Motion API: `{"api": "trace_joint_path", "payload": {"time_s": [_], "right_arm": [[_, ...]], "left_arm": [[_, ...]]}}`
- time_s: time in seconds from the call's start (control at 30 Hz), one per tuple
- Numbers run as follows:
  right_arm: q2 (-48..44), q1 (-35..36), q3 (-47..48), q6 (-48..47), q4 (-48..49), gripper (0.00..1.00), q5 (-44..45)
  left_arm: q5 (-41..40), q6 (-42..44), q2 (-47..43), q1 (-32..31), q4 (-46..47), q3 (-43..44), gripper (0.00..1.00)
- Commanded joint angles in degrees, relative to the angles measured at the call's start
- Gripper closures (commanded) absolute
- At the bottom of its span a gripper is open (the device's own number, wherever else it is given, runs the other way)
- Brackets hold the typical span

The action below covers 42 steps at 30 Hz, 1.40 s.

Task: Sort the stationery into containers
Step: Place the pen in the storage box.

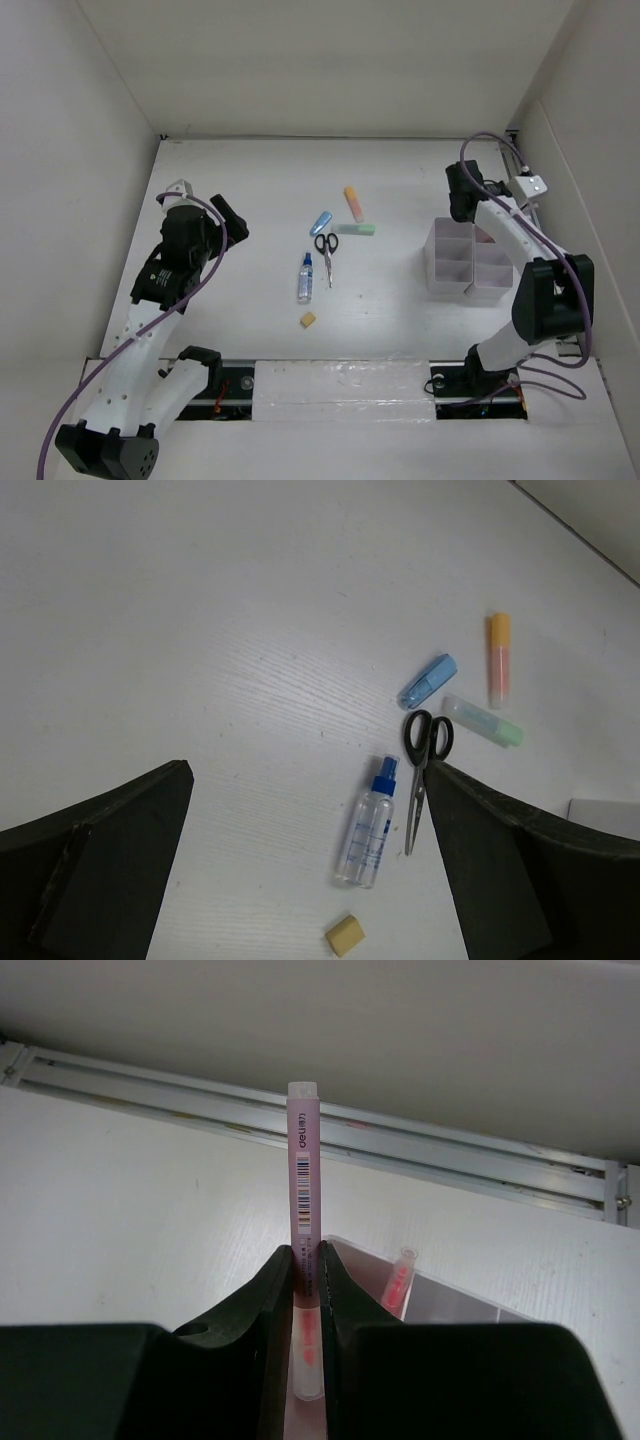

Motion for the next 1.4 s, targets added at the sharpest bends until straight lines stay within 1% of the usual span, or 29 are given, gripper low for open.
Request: {"api": "trace_joint_path", "payload": {"time_s": [0.0,0.17,0.8,1.0,1.07,1.1,1.13,1.3,1.37], "right_arm": [[1.29,1.72,3.08,7.24,-7.86,1.0,4.4],[4.28,2.95,4.75,14.71,-15.34,1.0,6.25],[7.62,4.01,6.42,15.95,-16.58,1.0,6.25],[7.62,4.54,5.19,11.55,-12.28,0.97,4.41],[6.22,4.54,4.41,9.99,-11.22,0.95,4.4],[6.22,4.54,4.4,8.93,-9.21,0.9,3.88],[5.61,4.54,3.79,7.53,-7.89,0.89,3.87],[4.9,4.54,2.64,4.97,-6.47,0.87,3.34],[4.9,5.14,2.64,4.35,-5.24,0.84,2.74]], "left_arm": [[0.32,0.87,-0.89,0.29,1.91,0.72,0.0],[0.32,0.87,-0.89,0.29,1.91,0.72,0.0],[0.85,0.87,-1.41,-0.24,1.91,0.72,0.0],[0.85,0.87,-1.41,-0.24,1.91,0.72,0.0],[0.85,0.87,-1.41,-0.24,1.91,0.72,0.0],[0.85,0.87,-1.41,-0.24,1.91,0.72,0.0],[0.85,0.87,-1.41,-0.24,1.91,0.72,0.0],[0.85,0.87,-1.41,-0.24,1.91,0.72,0.0],[0.85,0.87,-1.41,-0.24,1.91,0.72,0.0]]}}
